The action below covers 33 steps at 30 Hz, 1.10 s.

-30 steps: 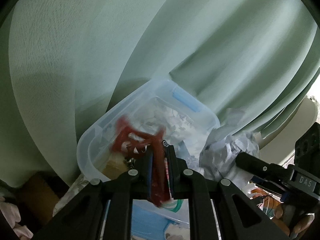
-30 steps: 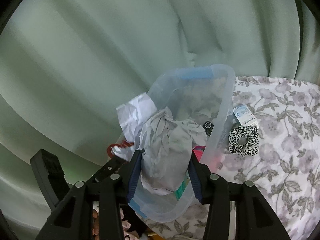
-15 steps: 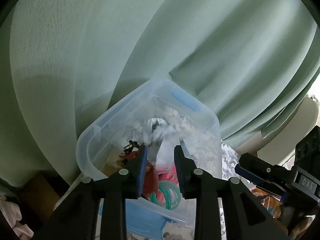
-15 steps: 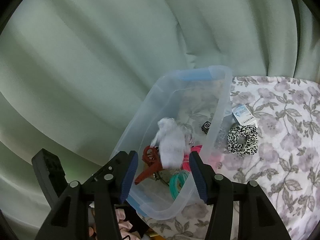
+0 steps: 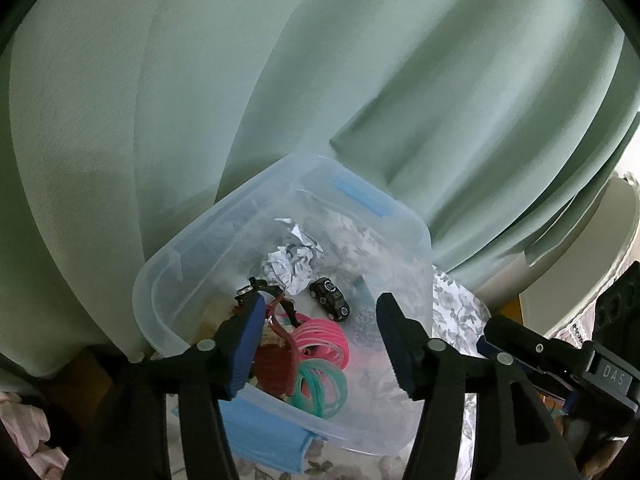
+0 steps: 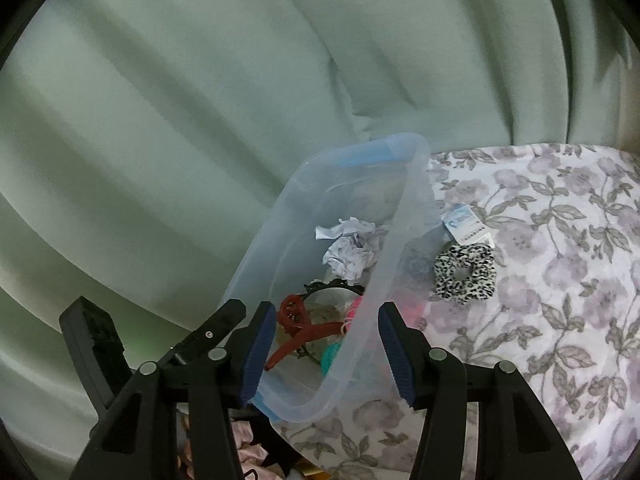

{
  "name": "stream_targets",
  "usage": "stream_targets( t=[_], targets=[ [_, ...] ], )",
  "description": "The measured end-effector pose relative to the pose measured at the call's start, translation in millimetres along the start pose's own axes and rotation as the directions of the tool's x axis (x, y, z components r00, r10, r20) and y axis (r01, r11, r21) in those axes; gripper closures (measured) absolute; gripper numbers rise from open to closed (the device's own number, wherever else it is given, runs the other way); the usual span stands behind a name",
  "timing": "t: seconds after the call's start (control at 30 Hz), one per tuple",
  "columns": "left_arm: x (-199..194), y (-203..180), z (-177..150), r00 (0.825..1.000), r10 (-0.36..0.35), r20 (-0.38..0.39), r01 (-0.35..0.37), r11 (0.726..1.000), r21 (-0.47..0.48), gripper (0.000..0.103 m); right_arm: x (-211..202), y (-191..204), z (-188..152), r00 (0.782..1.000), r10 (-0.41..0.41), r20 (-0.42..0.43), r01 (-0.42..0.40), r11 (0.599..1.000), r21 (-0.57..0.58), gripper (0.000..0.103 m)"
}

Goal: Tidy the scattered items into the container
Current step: 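Open the right tool to drop the paper while the left tool drops the claw clip into the box, then withdraw both open tools from the box toward the leopard-print scrunchie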

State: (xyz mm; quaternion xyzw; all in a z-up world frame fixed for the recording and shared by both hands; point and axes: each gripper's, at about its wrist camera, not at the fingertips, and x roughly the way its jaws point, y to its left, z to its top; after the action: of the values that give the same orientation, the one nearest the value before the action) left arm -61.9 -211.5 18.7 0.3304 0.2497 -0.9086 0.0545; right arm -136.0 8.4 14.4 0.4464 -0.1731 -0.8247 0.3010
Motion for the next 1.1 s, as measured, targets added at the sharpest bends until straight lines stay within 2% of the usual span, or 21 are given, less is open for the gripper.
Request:
stream_targets(
  t=[0.2,0.53,0.9,1.1],
  targets=[
    [-2.4,-19.5,-3.5,1.0,-0.003,-0.009,0.003,0.999,0.041,0.043,-16.7,-16.2,-5.3,0.999,-0.026,0.027,0.025,0.999,0.024,0.046],
    [15.5,-61.1,-14.1,0.999,-0.01,-0.045,0.016,0.991,0.131,0.043,-44.7,-49.5,-11.5,0.997,-0.035,0.075,0.027,0.995,0.095,0.046],
    [31.4,-113.9,-33.4,0.994,-0.026,-0.101,0.052,0.965,0.255,0.042,-81.4,-102.1,-25.0,0.987,-0.065,0.147,0.033,0.977,0.21,0.046],
    [46.3,-148.7,-46.8,0.986,-0.039,-0.163,0.09,0.942,0.323,0.042,-96.4,-139.0,-36.6,0.981,-0.084,0.173,0.031,0.958,0.286,0.046]
  ],
)
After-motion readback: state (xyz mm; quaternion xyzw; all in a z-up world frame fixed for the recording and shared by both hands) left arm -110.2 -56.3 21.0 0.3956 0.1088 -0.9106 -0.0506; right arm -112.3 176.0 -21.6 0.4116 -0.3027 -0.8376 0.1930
